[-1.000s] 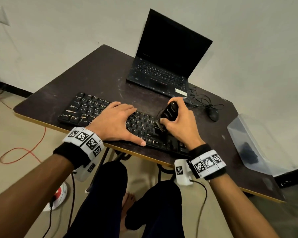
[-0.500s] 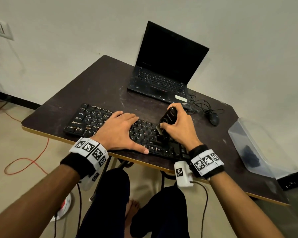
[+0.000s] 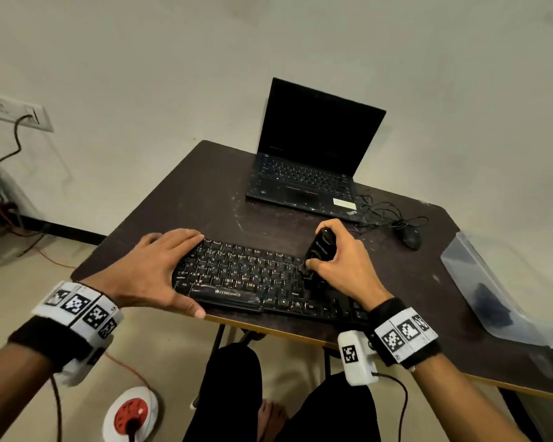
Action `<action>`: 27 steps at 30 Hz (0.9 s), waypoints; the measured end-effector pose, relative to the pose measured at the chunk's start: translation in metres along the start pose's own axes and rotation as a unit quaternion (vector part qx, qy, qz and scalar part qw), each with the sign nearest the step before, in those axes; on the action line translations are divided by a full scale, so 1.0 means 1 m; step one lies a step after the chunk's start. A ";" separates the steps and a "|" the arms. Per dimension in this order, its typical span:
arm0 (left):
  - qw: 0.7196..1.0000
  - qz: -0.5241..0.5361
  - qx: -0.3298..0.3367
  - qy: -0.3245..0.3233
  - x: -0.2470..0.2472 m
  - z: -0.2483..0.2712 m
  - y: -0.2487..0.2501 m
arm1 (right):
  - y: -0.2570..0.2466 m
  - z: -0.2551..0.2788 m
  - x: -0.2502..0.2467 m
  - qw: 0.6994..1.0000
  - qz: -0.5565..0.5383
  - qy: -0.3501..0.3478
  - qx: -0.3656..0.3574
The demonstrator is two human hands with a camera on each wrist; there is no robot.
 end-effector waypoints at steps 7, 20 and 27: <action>0.997 0.067 0.010 0.046 0.011 0.003 -0.003 | 0.005 -0.003 -0.004 1.000 0.004 0.026 0.016; 0.994 0.101 -0.006 0.050 0.013 0.004 -0.006 | -0.004 0.008 0.005 0.998 0.014 -0.014 -0.058; 0.991 0.115 -0.009 0.065 0.013 0.004 -0.002 | -0.003 0.002 0.005 0.998 0.018 -0.023 -0.051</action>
Point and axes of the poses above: each hand's wrist, its own z-axis away from the middle knuckle, its own x-axis out of the palm, y = z × x, the point moved 1 cm from there along -z, towards the middle knuckle, and after that the axes turned 5 degrees about -x, right-handed, at the moved point
